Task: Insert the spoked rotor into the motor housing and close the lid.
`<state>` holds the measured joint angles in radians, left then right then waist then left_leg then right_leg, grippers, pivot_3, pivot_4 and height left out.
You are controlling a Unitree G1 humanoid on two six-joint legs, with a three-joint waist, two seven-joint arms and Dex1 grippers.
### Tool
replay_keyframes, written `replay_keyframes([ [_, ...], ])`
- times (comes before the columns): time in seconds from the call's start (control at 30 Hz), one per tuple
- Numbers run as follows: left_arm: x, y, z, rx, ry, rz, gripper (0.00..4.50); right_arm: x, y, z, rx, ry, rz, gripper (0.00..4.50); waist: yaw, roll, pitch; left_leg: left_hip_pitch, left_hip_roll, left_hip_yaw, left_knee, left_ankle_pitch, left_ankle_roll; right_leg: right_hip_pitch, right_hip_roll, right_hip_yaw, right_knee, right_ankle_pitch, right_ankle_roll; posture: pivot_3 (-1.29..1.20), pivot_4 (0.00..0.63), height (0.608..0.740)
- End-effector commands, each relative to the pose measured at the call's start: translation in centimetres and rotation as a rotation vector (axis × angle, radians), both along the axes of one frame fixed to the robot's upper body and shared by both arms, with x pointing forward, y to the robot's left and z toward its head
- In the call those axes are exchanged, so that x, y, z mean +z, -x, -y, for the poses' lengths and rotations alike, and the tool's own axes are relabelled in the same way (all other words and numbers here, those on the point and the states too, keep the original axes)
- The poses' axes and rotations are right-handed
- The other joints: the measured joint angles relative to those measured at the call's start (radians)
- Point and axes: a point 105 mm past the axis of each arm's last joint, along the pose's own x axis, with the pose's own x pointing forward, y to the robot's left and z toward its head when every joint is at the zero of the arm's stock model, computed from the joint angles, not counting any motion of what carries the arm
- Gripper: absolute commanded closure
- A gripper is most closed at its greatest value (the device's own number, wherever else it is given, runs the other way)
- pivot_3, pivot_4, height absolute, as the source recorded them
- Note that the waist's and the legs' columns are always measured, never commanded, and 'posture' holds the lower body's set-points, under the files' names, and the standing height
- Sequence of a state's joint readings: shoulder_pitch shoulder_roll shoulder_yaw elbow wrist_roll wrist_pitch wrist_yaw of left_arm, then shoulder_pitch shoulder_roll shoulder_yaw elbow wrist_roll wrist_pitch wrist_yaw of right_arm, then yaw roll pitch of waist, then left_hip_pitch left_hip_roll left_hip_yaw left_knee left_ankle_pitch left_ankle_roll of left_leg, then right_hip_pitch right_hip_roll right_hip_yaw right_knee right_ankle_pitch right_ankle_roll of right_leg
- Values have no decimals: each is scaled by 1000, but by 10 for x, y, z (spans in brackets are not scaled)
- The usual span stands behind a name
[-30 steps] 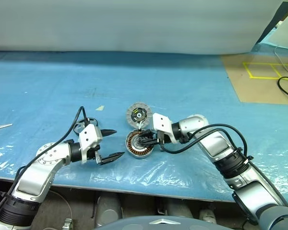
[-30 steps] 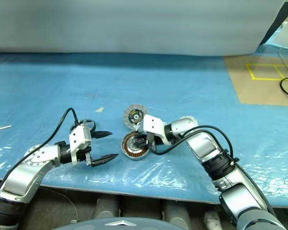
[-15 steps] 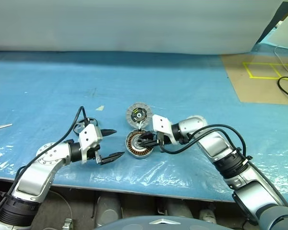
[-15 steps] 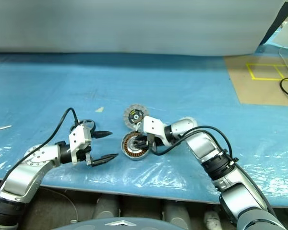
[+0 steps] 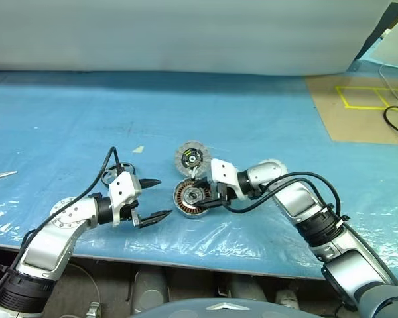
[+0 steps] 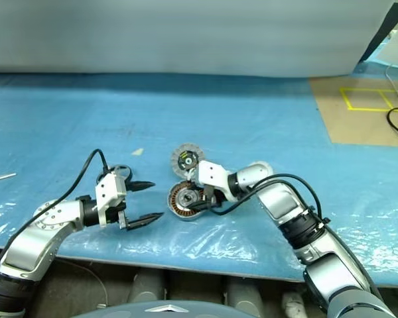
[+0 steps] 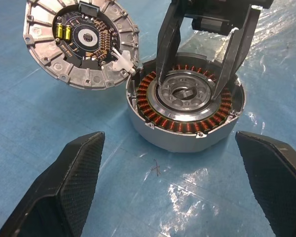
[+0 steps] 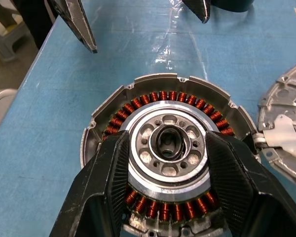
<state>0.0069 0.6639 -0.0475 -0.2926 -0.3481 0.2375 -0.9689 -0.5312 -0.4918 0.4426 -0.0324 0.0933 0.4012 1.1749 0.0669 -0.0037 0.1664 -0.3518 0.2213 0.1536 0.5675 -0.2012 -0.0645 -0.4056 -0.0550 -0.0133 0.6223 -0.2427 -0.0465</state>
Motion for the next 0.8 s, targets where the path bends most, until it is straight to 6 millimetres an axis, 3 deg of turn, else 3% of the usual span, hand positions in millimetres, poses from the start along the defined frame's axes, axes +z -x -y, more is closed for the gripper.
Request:
replay_keyframes([
  [0.03,7,0,0,-10,2,35,0,31,1,-4,29,-82,25,1903,0,0,0,0,0,0,0,0,0,0,0,0,0,0,0,0,150,740],
  [0.17,6,0,1,-12,2,35,0,48,1,-10,15,-153,-18,1903,-2,0,0,0,0,0,0,0,0,0,0,0,0,0,0,0,150,740],
  [0.23,6,-1,1,-13,3,34,0,47,2,-12,15,-157,-27,2465,-1,0,0,0,0,0,0,0,0,0,0,0,0,0,0,0,150,740],
  [0.43,6,-1,1,-15,3,33,0,17,4,-15,0,-97,-63,4451,1,0,0,0,0,0,0,0,0,0,0,0,-1,0,0,0,150,740],
  [0.8,8,2,4,-14,5,32,0,6,-2,-15,-30,-69,-47,4484,0,0,0,0,0,0,0,0,0,0,0,0,0,0,0,0,150,740],
])
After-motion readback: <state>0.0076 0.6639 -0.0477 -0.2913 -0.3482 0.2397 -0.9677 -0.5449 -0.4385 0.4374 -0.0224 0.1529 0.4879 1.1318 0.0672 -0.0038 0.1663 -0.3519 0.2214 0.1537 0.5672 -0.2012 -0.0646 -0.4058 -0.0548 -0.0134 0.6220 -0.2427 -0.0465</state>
